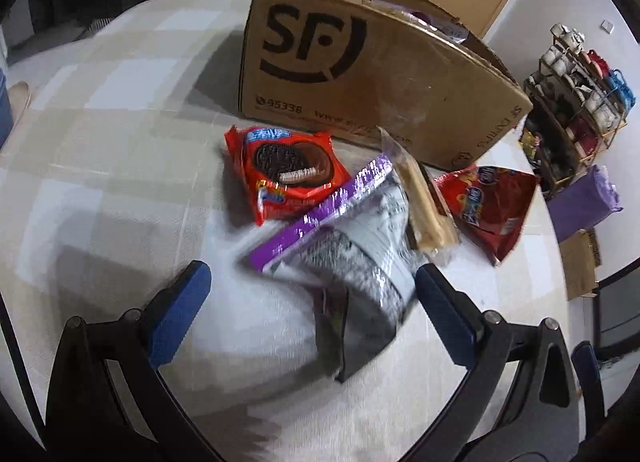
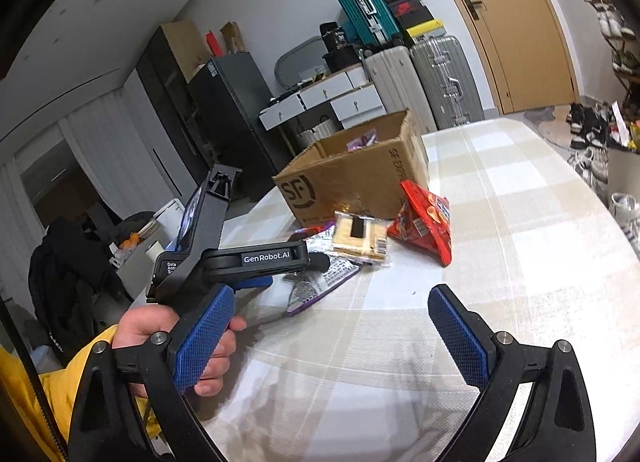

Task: Organize snacks
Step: 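Grasp the silver-purple chip bag with the left tool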

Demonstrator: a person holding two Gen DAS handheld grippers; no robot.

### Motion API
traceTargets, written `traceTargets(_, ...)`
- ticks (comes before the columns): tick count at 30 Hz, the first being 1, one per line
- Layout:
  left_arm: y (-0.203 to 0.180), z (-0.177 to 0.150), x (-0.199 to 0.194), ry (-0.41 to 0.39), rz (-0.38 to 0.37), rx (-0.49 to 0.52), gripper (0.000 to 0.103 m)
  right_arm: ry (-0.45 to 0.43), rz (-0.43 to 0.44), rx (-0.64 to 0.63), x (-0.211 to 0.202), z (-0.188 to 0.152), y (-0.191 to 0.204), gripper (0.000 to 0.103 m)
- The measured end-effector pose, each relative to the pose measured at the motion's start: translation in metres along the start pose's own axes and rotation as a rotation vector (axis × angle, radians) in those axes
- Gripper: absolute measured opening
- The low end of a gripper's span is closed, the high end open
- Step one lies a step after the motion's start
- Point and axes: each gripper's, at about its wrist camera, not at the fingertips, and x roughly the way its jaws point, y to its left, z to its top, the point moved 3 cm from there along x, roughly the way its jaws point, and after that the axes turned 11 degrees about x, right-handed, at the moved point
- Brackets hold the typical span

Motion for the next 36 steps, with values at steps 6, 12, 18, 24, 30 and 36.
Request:
traceTargets(6,-0.016,0.011,0.015,-0.038,0.023,0.056,0.095,0.013,0.003,0.028,0.004,-0.002,-0.008,0.099)
traceTargets(12,-0.041,0.016,0.022,-0.063,-0.006,0.117,0.069,0.015,0.001,0.029,0.003,-0.004,-0.006,0.099)
traceTargets(18,-0.057,0.023,0.027,-0.065,-0.064,0.143,0.035,0.001,-0.006,0.013,-0.005,-0.003,0.001,0.099)
traceTargets(24,-0.056,0.027,0.027,-0.067,-0.079,0.131,0.030,-0.015,-0.011,-0.002,-0.012,-0.004,0.006,0.099)
traceTargets(30,-0.038,0.012,0.009,-0.081,-0.102,0.118,0.029,-0.014,-0.017,0.001,-0.012,-0.002,0.010,0.099)
traceTargets(36,-0.009,-0.015,-0.021,-0.096,-0.120,0.090,0.029,-0.015,-0.047,-0.020,-0.009,0.009,0.014,0.099)
